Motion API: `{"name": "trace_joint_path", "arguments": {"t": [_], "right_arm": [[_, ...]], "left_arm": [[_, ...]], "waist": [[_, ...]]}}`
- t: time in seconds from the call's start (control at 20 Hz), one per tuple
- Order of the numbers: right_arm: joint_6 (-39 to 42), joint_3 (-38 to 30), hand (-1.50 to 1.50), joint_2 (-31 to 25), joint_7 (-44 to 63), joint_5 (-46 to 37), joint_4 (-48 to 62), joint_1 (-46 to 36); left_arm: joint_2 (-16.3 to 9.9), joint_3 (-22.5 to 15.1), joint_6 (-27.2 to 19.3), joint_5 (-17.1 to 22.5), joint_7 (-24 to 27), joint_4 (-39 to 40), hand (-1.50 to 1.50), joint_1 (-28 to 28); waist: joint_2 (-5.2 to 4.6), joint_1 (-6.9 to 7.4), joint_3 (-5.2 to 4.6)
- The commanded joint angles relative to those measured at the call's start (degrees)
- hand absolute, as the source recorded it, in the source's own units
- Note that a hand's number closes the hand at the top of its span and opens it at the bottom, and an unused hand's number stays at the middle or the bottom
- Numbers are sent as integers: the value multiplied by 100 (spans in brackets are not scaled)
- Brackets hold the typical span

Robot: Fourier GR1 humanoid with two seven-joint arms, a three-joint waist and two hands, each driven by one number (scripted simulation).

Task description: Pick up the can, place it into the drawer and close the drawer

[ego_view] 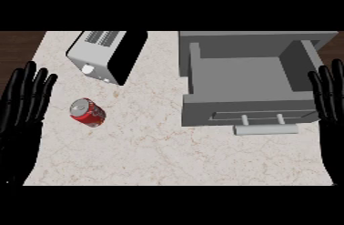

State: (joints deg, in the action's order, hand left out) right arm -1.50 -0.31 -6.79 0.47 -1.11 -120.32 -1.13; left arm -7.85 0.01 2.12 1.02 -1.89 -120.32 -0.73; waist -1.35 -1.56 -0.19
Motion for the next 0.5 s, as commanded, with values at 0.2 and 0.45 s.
{"name": "trace_joint_path", "arguments": {"t": [0.2, 0.45], "right_arm": [[38, -61, -150, 105, -70, 165, 109, 11], [-233, -392, -150, 125, 1064, 354, 234, 507]], "left_arm": [[436, 525, -1197, -784, -158, 222, -150, -162], [771, 939, -2057, -771, -1472, 310, -150, 665]], "waist": [[135, 152, 24], [145, 174, 24]]}}
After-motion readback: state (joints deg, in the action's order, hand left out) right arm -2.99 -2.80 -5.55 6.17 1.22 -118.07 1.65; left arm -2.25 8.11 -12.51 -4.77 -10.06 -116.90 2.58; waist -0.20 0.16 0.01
